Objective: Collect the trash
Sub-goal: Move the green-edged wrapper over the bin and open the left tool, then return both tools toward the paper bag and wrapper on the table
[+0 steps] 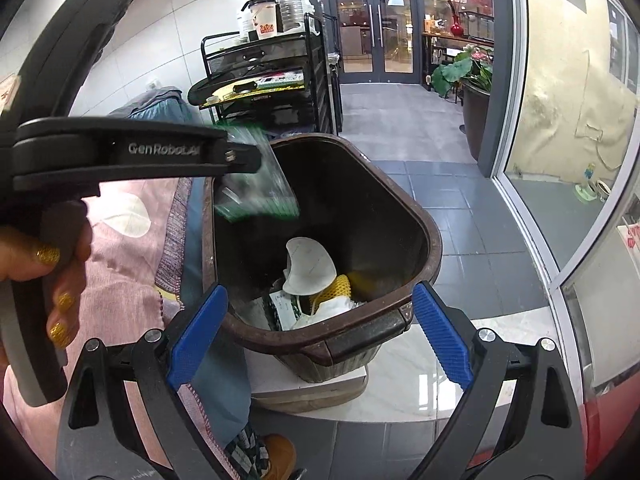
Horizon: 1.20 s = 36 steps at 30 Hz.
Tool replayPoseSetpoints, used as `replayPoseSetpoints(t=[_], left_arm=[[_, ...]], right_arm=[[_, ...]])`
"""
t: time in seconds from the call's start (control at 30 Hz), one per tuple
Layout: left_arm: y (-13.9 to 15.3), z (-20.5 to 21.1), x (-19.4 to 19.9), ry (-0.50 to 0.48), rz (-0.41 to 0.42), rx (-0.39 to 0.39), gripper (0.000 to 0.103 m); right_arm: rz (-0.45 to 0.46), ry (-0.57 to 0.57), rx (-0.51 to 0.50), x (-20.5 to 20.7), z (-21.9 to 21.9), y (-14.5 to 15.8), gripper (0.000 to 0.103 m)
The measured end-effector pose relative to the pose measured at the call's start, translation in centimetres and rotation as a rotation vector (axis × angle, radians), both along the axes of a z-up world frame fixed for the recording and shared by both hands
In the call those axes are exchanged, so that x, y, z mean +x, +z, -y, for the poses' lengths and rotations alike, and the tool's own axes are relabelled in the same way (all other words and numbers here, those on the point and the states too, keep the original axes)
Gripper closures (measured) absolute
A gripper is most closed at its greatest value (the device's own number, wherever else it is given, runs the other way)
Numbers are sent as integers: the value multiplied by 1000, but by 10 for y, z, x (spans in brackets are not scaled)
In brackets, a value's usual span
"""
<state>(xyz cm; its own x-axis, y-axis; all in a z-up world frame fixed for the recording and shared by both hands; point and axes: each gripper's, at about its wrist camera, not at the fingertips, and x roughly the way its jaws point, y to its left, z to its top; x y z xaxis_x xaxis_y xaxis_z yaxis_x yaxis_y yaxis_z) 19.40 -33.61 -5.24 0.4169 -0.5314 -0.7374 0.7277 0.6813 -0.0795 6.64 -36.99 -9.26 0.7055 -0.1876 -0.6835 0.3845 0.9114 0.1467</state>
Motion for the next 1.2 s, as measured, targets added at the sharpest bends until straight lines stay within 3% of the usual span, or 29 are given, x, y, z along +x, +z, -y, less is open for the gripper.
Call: replayPoseSetpoints(t=[0.2, 0.33, 0.6, 0.97, 1.2], left_arm=[[0, -6, -4, 3, 26, -3, 12], [3, -14, -1, 10, 7, -39, 7], [14, -41, -4, 57, 14, -110, 6], [31, -116, -18, 192, 40, -196, 6], [40, -170, -31, 284, 140, -141, 6]], right_arm=[[-3, 10, 6, 4, -2, -1, 7], [-11, 19, 9, 7, -7, -3, 7], [-7, 31, 9, 10, -12, -2, 7], [10, 109, 23, 29, -37, 7, 7], [32, 199, -11, 52, -67, 20, 7]])
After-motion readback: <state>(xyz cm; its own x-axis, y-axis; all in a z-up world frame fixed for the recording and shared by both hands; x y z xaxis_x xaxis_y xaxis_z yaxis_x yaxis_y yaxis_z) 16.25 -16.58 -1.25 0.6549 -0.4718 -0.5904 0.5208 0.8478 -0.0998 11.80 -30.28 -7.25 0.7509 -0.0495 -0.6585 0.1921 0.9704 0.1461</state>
